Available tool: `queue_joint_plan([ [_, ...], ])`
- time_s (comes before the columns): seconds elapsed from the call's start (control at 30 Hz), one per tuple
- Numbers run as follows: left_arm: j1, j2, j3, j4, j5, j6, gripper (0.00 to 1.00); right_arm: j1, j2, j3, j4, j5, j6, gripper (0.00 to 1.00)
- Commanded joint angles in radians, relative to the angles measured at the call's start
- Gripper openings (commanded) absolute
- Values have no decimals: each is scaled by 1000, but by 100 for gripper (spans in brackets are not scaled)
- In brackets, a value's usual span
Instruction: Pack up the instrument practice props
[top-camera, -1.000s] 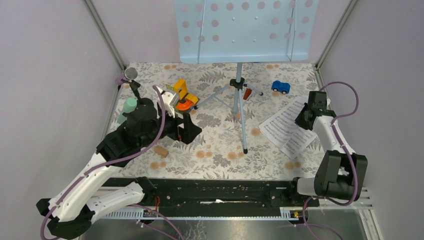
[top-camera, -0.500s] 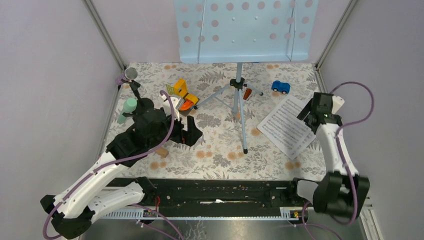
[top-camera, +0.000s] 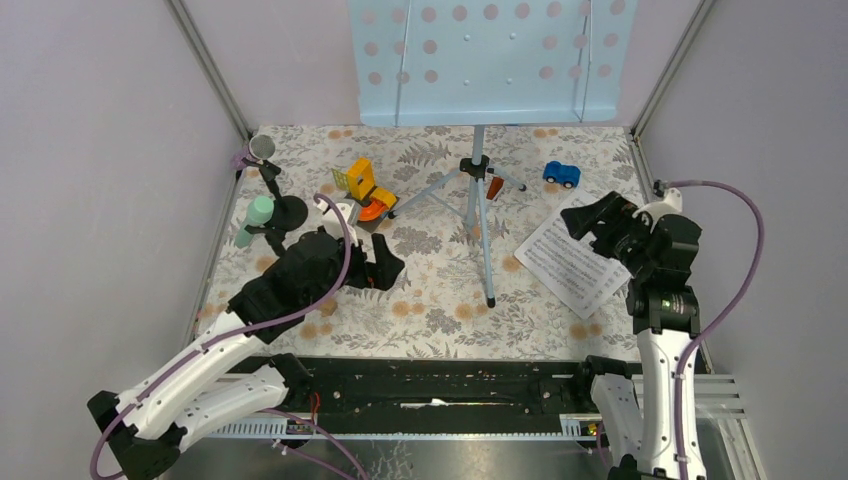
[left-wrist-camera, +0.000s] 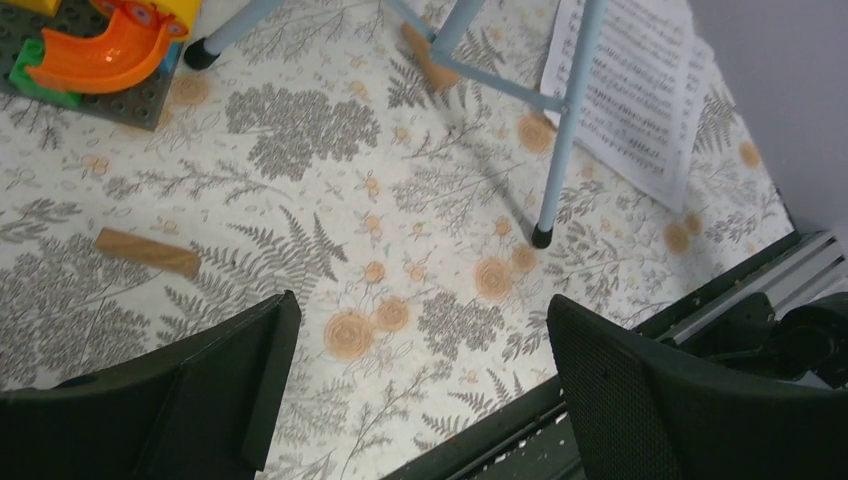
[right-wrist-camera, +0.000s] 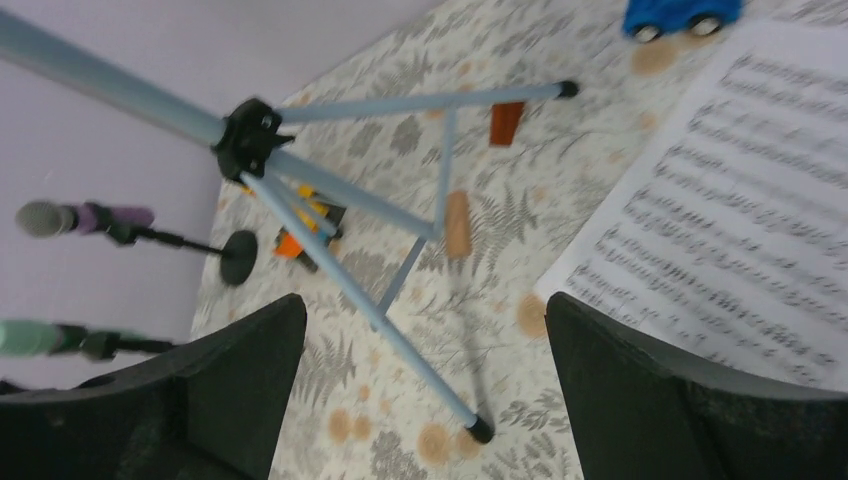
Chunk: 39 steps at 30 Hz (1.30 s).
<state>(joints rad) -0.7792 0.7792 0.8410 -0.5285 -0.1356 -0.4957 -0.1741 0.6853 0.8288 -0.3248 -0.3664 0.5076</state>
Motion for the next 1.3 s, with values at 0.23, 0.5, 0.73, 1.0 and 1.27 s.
queue_joint_plan([
  [0.23,4,54,-141,618,-11,30,99,59,8,-163,243,-296,125,93],
  [0.5,3,203,-163,912,-11,91,99,375,19,-328,543,33,64,89],
  [0.73,4,329,-56,966,6,182,99,624,220,-407,869,269,-133,84],
  [1.0,3,305,-101,966,-3,190,99,772,426,-385,963,460,-206,80],
  [1.27,3,251,-138,904,-28,201,99,947,559,-398,996,681,-263,75],
])
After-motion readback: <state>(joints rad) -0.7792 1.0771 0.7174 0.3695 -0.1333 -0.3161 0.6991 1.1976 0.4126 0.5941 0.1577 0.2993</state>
